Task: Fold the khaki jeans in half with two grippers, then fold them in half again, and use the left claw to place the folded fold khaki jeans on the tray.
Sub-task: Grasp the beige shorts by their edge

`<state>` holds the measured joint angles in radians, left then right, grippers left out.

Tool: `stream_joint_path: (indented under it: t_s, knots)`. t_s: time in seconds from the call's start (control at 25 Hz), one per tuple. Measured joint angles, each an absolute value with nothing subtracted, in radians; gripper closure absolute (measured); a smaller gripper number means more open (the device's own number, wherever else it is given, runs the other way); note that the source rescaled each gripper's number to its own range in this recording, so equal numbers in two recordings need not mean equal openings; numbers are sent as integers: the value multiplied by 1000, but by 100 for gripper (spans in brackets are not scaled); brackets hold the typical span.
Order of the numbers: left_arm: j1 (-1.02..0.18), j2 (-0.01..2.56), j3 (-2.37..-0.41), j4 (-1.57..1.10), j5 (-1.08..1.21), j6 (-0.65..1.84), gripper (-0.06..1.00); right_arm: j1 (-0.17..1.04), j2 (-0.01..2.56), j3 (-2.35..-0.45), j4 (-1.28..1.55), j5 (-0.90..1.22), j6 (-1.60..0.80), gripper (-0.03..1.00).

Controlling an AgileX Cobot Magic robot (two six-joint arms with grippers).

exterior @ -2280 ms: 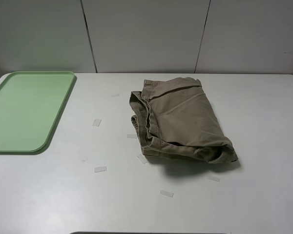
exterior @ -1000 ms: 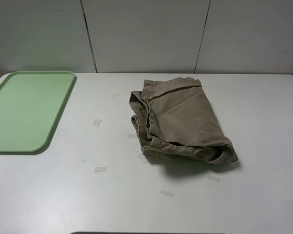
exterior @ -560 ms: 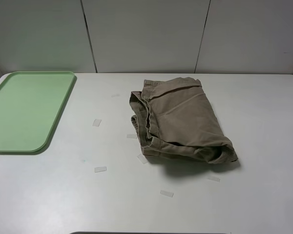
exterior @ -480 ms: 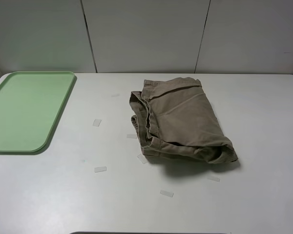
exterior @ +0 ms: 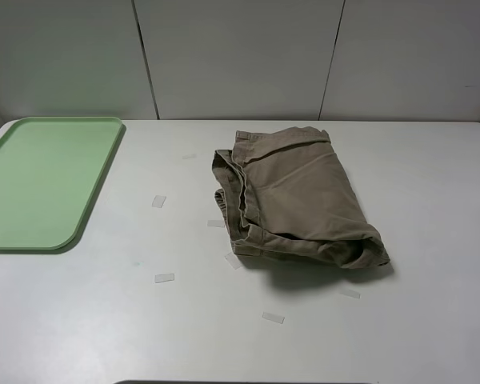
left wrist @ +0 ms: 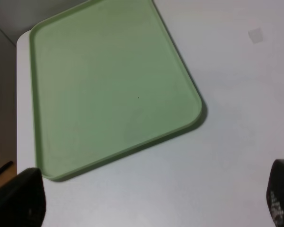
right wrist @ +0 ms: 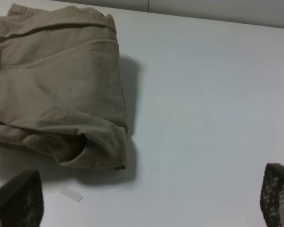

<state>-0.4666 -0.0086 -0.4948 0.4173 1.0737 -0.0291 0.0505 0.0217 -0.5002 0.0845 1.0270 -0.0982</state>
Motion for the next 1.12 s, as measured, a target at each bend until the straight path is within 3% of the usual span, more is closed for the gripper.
stream_joint_path:
  t_s: [0.4, 1.12]
  knots:
    - [-467, 21, -495, 383, 1038, -106, -4, 51, 22, -500, 85, 1027, -98, -3]
    - [-458, 762, -669, 218, 615, -135, -3, 51, 22, -500, 87, 1027, -97, -3]
